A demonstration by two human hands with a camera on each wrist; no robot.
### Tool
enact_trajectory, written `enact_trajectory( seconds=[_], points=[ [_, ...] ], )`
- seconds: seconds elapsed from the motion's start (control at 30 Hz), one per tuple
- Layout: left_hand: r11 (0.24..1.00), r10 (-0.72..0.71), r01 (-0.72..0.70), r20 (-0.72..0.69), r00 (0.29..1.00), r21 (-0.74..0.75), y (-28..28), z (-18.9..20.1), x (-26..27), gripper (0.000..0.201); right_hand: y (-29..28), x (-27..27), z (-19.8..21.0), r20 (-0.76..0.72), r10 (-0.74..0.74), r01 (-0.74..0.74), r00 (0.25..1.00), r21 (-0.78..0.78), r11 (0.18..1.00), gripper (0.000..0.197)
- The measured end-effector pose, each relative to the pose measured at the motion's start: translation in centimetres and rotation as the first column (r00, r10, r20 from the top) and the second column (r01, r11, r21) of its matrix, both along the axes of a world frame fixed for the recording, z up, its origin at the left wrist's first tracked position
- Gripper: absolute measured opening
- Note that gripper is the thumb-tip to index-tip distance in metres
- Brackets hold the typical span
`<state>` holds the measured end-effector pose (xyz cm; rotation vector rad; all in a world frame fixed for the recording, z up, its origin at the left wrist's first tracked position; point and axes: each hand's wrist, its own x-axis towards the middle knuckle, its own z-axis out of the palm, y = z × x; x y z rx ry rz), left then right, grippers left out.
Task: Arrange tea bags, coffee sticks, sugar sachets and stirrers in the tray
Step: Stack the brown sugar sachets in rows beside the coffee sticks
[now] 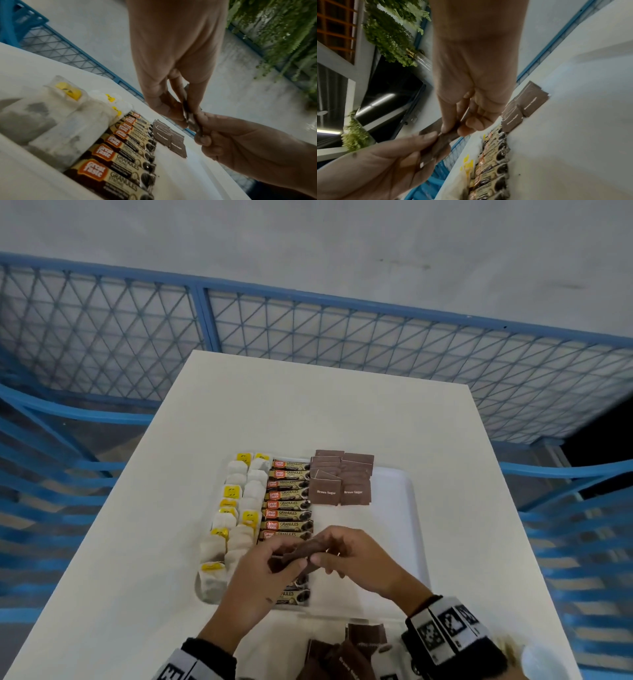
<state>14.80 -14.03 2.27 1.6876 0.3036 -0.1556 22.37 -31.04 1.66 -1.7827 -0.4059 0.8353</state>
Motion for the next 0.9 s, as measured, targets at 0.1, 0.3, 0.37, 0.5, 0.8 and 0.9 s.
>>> enact_trajectory(
  seconds=[0.1, 0.3, 0.37, 0.5, 0.8, 0.9],
  points=[
    [1.000, 0.002, -0.002, -0.004, 1.000, -0.008, -0.9, -0.2, -0.1, 0.035, -1.1, 0.3, -0.6, -0.029, -0.073, 0.074, 0.997, 0.031, 0.997, 0.008],
    [0.880, -0.330, 0.349, -0.116, 0.937, 0.322, -2.2, -1.5, -2.8, 0.026, -3.8, 4.9, -3.7, 0.129, -0.433, 0.448, 0.892, -0.135, 0.884, 0.006],
    [0.740, -0.520, 0.540, -0.169, 0.838, 0.401, -2.5, -1.7, -3.7, 0.024, -4.4, 6.5, -5.0, 0.176, -0.522, 0.550, 0.834, -0.197, 0.812, 0.011],
    [0.401, -0.693, 0.750, -0.361, 0.624, 0.526, -3.3, -3.1, -4.7, 0.046, -4.5, 7.9, -5.9, 0.205, -0.571, 0.606, 0.795, -0.233, 0.761, 0.018],
    [0.250, -0.664, 0.753, -0.459, 0.591, 0.609, -4.3, -3.2, -5.9, 0.053, -3.5, 8.5, -6.0, 0.280, -0.582, 0.642, 0.763, -0.237, 0.729, 0.028],
    [0.321, -0.661, 0.734, -0.413, 0.627, 0.599, -4.0, -3.9, -6.4, 0.046, -3.5, 7.3, -4.3, 0.323, -0.564, 0.640, 0.760, -0.225, 0.734, 0.026]
  ],
)
